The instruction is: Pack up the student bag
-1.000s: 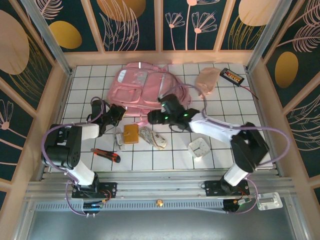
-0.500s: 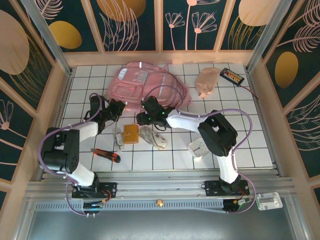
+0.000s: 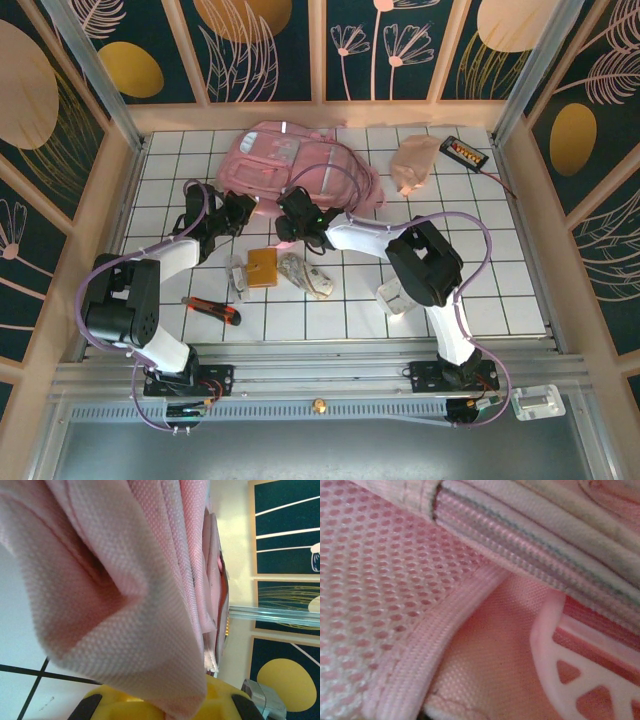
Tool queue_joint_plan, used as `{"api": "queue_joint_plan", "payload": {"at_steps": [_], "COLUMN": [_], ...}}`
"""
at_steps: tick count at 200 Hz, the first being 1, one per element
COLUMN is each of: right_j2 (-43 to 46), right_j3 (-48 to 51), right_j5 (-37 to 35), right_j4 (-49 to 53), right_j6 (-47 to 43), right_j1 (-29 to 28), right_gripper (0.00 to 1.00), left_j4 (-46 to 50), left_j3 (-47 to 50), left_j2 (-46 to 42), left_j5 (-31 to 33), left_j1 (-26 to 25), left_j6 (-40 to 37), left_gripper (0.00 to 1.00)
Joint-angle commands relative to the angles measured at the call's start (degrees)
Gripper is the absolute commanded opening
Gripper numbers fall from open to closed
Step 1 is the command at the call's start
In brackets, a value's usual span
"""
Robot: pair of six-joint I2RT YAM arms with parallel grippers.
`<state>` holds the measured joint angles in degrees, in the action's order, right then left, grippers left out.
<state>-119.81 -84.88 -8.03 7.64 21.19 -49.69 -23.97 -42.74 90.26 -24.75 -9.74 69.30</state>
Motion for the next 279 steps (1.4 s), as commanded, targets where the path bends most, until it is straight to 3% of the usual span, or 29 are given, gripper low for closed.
{"api": "queue_joint_plan", "payload": {"at_steps": [1,10,22,57,93,136,161,182,197,222,237,246,257,279], "right_j2": [-1.28,-1.22,-0.59,5.61,13.25,18.84,20.31,20.95,20.94,19.80,20.10,20.25,19.79,17.40], "right_j3": [-1.87,-1.79,-1.00,6.51,17.47,24.42,25.37,26.81,26.57,23.39,23.36,23.27,22.78,20.51], "right_j5": [-3.64,-3.95,-4.18,-4.13,4.02,6.85,19.52,30.99,30.48,26.15,23.77,21.47,19.04,16.15], "right_j4": [-2.91,-2.68,-2.69,-2.57,-1.95,-1.48,-6.77,-15.38,-16.80,-11.01,-10.01,-9.59,-9.44,-8.85], "right_j6": [-0.75,-0.84,-0.89,-1.00,-1.44,-3.06,-4.13,0.90,2.87,0.39,-0.24,-0.44,-0.54,-0.28], "right_j1": [0.57,0.64,0.65,1.35,5.98,10.92,11.47,11.15,11.02,10.26,8.90,7.69,6.40,4.89], "right_gripper": [0.29,0.21,0.00,0.00,0.00,0.00,0.00,0.00,0.00,0.00,0.35,0.49,0.55,0.57], "left_j4": [-2.51,-2.05,-1.18,3.38,8.36,10.07,5.67,2.79,3.87,5.35,4.93,4.97,5.15,5.33], "left_j3": [-2.45,-2.52,-2.64,-4.19,-5.77,-5.80,-3.82,-2.90,-3.66,-4.43,-4.42,-4.54,-4.85,-5.49], "left_j2": [-1.88,-2.04,-2.29,-2.79,-3.84,-4.62,-4.55,-4.74,-5.20,-5.71,-5.93,-6.01,-6.08,-6.15], "left_j5": [-6.01,-6.02,-5.67,-2.98,-0.32,0.08,-2.60,-4.70,-5.06,-5.37,-5.79,-5.83,-5.90,-6.05], "left_j1": [-1.84,-1.85,-1.86,-1.76,-0.25,1.12,1.12,1.04,1.06,1.07,1.07,1.09,1.07,1.11], "left_j6": [0.92,0.66,0.08,-3.96,-9.16,-11.80,-8.58,-5.49,-6.02,-6.64,-6.13,-6.10,-6.08,-5.76], "left_gripper": [0.00,0.00,0.00,0.00,0.00,0.00,0.00,0.00,0.00,0.00,0.00,0.00,0.00,0.00]}}
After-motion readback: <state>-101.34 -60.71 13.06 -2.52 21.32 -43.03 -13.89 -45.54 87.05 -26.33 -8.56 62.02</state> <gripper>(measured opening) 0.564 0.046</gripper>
